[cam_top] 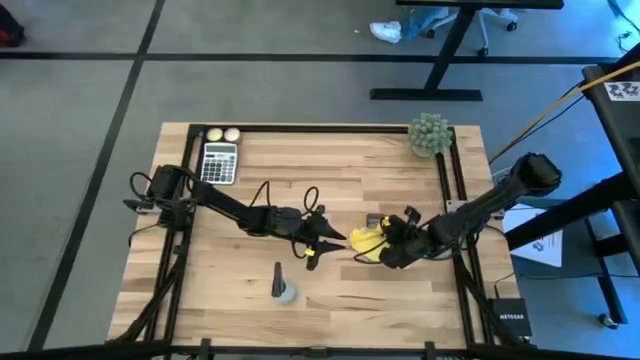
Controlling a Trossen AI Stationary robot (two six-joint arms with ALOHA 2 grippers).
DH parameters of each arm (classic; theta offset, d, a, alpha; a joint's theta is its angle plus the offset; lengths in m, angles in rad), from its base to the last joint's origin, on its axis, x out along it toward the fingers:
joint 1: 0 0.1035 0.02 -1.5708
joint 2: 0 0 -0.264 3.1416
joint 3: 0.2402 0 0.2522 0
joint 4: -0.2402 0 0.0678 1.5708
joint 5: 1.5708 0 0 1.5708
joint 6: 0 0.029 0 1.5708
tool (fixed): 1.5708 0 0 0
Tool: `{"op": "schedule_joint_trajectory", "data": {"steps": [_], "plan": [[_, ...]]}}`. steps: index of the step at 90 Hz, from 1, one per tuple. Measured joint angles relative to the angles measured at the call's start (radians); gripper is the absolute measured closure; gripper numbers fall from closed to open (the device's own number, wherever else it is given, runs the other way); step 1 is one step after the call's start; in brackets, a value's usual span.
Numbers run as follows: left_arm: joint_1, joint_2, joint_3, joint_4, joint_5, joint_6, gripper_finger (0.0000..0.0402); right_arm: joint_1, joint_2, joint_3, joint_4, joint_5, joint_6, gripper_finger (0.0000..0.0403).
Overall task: Apply microfiber cloth
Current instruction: Wipe the black cellphone with the yellow microfiber cloth
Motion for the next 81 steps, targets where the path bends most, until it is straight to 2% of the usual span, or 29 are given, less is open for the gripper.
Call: {"op": "schedule_joint_trajectory", "data": {"steps": [17,27,39,47,56,68,75,81], "plan": [[0.002,0.0,0.0,-0.009,0.0,-0.001,0.0295,0.004,0.104,-0.085,0.165,0.093,0.082,0.04],[0.002,0.0,0.0,-0.01,0.0,-0.001,0.0295,0.02,0.115,-0.082,0.165,0.109,0.083,0.04],[0.002,0.0,0.0,0.001,-0.007,0.0,0.0295,0.048,0.11,-0.028,0.149,0.052,-0.028,0.04],[0.005,0.0,0.0,-0.001,-0.048,0.0,0.0295,0.072,0.122,0.005,0.241,-0.006,-0.155,0.04],[0.009,0.011,0.002,0.008,-0.059,0.013,0.0295,0.071,0.156,0.027,0.333,-0.018,-0.243,0.04],[0.013,0.091,0.071,0.018,-0.057,0.061,0.0295,0.065,0.172,0.063,0.275,0.003,-0.246,0.04],[0.013,0.154,0.162,-0.063,-0.024,0.08,0.0295,0.065,0.148,0.108,0.178,-0.002,-0.247,0.04],[0.009,0.199,0.245,-0.198,-0.019,0.113,0.0295,0.066,0.124,0.165,0.066,-0.021,-0.246,0.04]]}}
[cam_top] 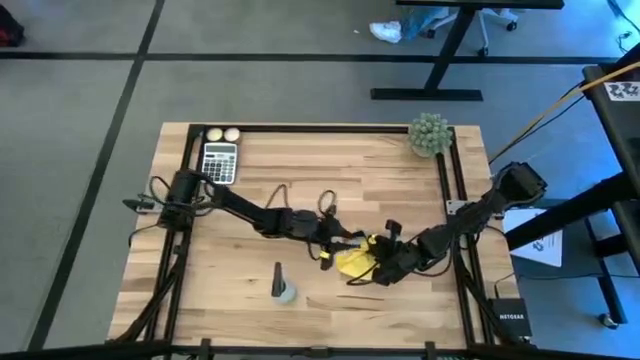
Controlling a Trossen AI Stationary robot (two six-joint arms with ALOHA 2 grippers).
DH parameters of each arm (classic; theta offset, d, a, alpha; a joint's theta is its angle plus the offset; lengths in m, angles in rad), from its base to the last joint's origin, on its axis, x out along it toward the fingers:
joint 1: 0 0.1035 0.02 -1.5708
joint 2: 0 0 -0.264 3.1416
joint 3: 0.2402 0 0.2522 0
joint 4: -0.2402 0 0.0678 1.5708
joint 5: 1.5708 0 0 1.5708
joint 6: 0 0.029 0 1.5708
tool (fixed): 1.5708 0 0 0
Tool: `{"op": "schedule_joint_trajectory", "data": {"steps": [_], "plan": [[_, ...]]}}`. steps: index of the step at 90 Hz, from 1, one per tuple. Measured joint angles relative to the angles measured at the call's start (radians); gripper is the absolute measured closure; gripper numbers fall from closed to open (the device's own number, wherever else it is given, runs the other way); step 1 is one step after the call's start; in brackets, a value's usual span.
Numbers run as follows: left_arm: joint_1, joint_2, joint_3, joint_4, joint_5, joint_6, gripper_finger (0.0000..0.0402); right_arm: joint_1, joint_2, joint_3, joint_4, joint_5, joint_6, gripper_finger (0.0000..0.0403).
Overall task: Apply microfiber cloth
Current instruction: Wipe the black cellphone with the yellow microfiber cloth
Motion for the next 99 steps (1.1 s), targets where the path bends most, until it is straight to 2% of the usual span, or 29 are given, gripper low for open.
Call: {"op": "schedule_joint_trajectory", "data": {"steps": [10,18,30,37,45,58,63,69,82,99], "plan": [[0.0,0.047,0.081,-0.154,-0.078,-0.021,0.0295,0.022,-0.034,0.086,-0.177,-0.013,0.003,0.04],[0.015,0.051,0.09,-0.145,-0.095,-0.047,0.0295,0.054,-0.051,0.134,-0.233,-0.022,0.004,0.04],[0.03,0.05,0.088,-0.195,-0.101,-0.076,0.0295,0.132,-0.056,0.192,-0.292,-0.115,0.031,0.04],[0.031,0.051,0.088,-0.215,-0.096,-0.079,0.0295,0.181,-0.058,0.206,-0.322,-0.114,0.077,0.04],[0.03,0.063,0.089,-0.188,-0.074,-0.077,0.0295,0.21,-0.058,0.184,-0.33,-0.046,0.139,0.04],[0.02,0.107,0.089,-0.138,-0.033,-0.085,0.0295,0.195,-0.049,0.12,-0.333,0.147,0.238,0.04],[0.021,0.123,0.089,-0.132,-0.042,-0.097,0.0295,0.178,-0.049,0.092,-0.286,0.208,0.256,0.04],[0.022,0.133,0.089,-0.125,-0.072,-0.12,0.0295,0.155,-0.04,0.05,-0.217,0.23,0.248,0.04],[0.035,0.14,0.09,-0.122,-0.081,-0.137,0.0295,0.1,0.021,-0.027,-0.027,0.224,0.184,0.04],[0.037,0.14,0.09,-0.133,-0.085,-0.137,0.0295,0.041,0.125,-0.046,0.047,0.183,0.179,0.04]]}}
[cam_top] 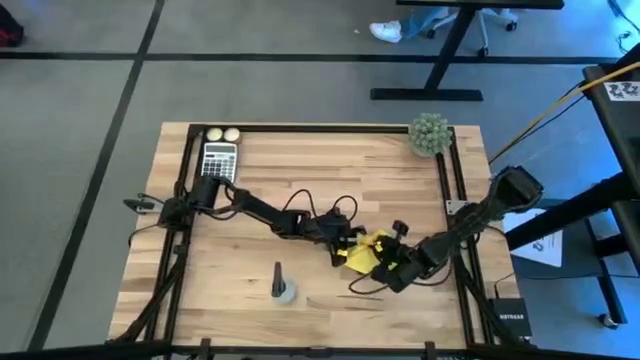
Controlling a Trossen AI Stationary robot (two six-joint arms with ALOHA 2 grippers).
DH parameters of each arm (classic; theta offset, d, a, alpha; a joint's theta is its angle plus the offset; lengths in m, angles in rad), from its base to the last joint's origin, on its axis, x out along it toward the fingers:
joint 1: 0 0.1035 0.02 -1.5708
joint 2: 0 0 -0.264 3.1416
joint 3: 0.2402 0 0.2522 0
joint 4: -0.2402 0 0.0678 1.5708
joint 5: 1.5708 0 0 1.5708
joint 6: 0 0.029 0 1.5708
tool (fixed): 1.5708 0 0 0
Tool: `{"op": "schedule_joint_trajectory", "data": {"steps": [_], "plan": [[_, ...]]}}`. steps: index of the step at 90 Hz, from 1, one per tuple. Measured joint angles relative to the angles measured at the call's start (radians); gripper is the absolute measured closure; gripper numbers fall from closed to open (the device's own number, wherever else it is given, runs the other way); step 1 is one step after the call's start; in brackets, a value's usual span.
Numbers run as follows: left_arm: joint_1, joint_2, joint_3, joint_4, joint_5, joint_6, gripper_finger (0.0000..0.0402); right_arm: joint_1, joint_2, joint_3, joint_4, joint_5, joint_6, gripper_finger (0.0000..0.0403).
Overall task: Apply microfiber cloth
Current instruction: Wipe the black cellphone with the yellow microfiber cloth
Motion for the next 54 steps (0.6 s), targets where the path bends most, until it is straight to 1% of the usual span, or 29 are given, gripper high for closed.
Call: {"op": "schedule_joint_trajectory", "data": {"steps": [11,21,30,33,37,45,49,54], "plan": [[0.0,0.0,0.0,-0.014,-0.001,-0.004,0.0295,-0.002,0.032,0.005,0.029,-0.058,0.001,0.04],[-0.001,0.0,0.0,-0.025,0.012,-0.007,0.0295,0.041,0.027,0.02,0.025,-0.153,0.013,0.04],[0.001,0.0,0.0,-0.033,0.011,-0.007,0.0295,0.084,0.001,0.066,-0.084,-0.286,0.015,0.04],[0.003,0.0,0.0,-0.035,0.006,-0.007,0.0295,0.096,0.0,0.083,-0.135,-0.292,0.01,0.04],[0.005,0.0,0.0,-0.036,0.003,-0.013,0.0295,0.101,-0.016,0.111,-0.202,-0.327,0.004,0.04],[0.007,0.0,0.0,-0.037,-0.002,-0.014,0.0295,0.103,-0.037,0.175,-0.285,-0.284,0.003,0.04],[0.006,0.0,0.0,-0.036,-0.002,-0.014,0.0295,0.101,-0.037,0.192,-0.302,-0.231,0.003,0.04],[0.006,0.0,0.0,-0.035,-0.004,-0.017,0.0295,0.09,-0.033,0.202,-0.298,-0.134,0.0,0.04]]}}
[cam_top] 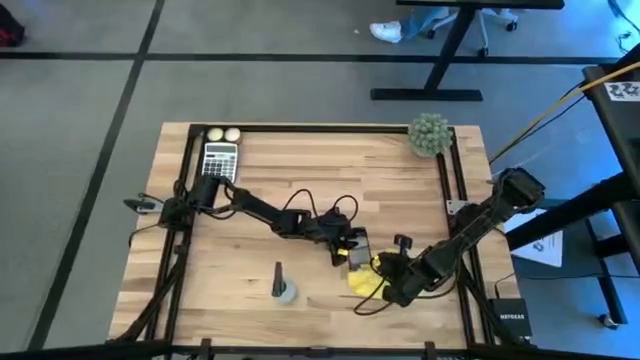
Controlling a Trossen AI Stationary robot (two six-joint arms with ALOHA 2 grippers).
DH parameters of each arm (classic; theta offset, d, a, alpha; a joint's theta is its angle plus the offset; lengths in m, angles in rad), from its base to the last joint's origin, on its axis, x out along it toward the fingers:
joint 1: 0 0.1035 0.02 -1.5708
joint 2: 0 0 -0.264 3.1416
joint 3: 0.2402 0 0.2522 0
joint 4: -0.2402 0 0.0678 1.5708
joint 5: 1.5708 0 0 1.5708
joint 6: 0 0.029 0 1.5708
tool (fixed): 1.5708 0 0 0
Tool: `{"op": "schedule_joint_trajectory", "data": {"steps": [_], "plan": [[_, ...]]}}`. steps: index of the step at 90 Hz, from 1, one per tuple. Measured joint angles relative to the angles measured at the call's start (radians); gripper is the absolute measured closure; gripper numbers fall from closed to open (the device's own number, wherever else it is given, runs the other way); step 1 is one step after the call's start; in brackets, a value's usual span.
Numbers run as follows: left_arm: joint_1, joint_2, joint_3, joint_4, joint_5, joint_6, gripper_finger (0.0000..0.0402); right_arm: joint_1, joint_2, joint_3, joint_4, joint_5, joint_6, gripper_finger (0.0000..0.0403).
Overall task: Apply microfiber cloth
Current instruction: Wipe the black cellphone with the yellow microfiber cloth
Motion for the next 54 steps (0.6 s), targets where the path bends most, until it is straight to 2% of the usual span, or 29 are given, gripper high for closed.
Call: {"op": "schedule_joint_trajectory", "data": {"steps": [8,16,35,46,54], "plan": [[-0.002,0.0,0.0,0.0,0.004,-0.004,0.0295,-0.028,0.017,-0.011,0.1,0.15,0.001,0.04],[-0.002,0.0,0.0,0.0,0.001,-0.004,0.0295,-0.072,0.049,-0.054,0.152,0.182,0.005,0.04],[0.0,0.0,-0.001,-0.001,0.011,-0.008,0.0295,-0.119,0.136,-0.082,0.236,0.074,0.008,0.04],[-0.001,0.001,0.0,-0.003,0.022,-0.01,0.0295,-0.075,0.137,-0.076,0.244,0.022,0.006,0.04],[-0.002,0.001,0.0,-0.004,0.022,-0.011,0.0295,-0.034,0.107,-0.056,0.205,-0.077,-0.003,0.04]]}}
